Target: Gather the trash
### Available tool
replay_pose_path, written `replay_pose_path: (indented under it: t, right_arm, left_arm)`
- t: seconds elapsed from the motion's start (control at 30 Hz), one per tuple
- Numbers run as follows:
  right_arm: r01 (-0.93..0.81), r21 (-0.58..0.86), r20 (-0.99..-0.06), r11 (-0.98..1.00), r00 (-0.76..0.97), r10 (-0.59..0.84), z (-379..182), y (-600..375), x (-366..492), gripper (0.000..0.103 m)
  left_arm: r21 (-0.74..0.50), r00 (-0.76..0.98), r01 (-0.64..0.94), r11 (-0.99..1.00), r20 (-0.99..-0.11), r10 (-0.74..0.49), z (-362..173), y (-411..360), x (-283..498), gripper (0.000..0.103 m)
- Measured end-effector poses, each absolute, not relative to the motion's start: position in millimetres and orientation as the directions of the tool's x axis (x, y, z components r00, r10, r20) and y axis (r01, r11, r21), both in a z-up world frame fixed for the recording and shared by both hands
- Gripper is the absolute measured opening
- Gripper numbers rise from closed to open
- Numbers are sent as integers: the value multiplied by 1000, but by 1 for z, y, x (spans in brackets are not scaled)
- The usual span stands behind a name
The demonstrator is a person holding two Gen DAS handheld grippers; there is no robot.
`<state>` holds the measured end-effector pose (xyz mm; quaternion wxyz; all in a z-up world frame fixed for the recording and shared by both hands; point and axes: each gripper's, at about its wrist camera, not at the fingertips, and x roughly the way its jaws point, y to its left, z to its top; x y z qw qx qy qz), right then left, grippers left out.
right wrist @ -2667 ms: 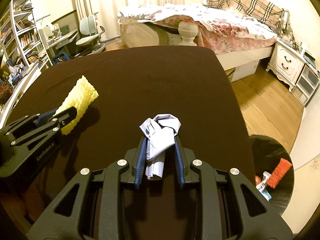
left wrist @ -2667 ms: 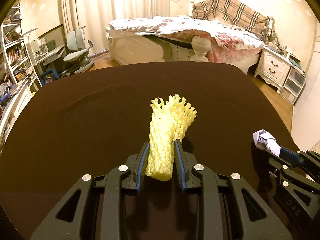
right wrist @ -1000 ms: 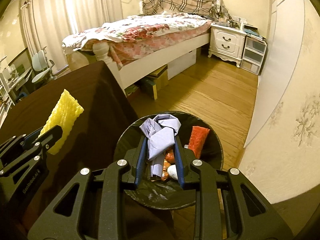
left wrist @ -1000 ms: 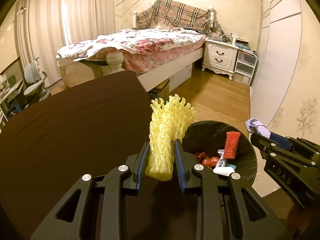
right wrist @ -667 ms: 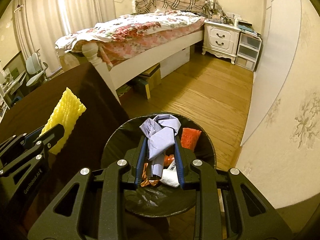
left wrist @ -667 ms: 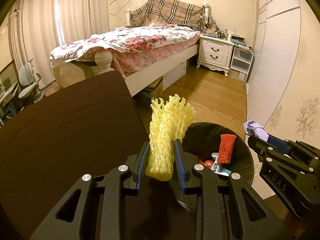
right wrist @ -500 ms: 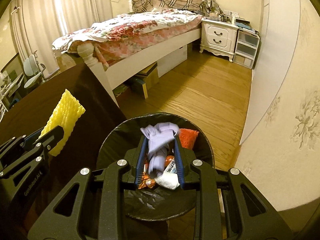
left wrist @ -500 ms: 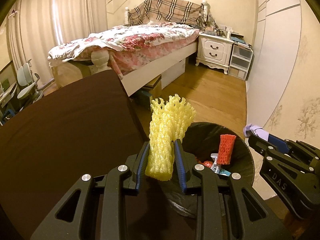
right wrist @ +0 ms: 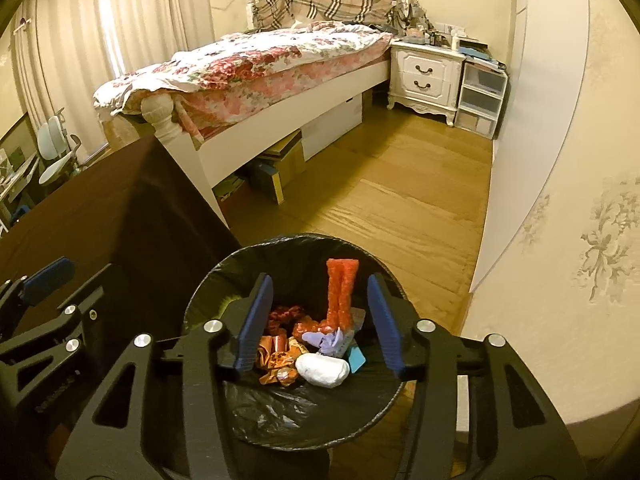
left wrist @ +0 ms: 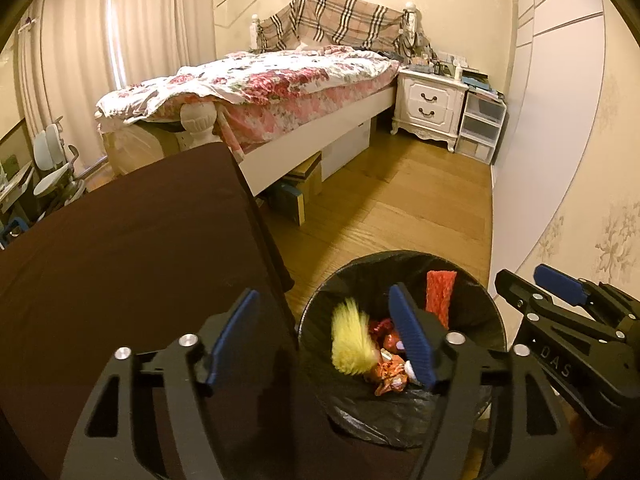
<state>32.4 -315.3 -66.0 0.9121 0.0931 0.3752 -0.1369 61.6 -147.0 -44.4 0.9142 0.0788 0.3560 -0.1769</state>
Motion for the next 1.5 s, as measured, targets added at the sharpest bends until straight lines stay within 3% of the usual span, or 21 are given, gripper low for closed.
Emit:
replay_pose_path:
  t: [0.1,0.7,1.5]
  right_arm:
    - [329,67,-707,942,682,-188,-64,-317,29,59]
    - [328,48,-665,944,715,-214,-38,-295,1,77]
    - [290,35,-590,957,778,-214,-1,-261,-50,79]
  left_arm:
    - [26,695,375,927,-670,-262,-43,-146,58,73]
    - [22,744,316,949,-627,-233,-23,-116,35,83]
    - [28,786,264,964,-586,-198,1,-78,-9,87]
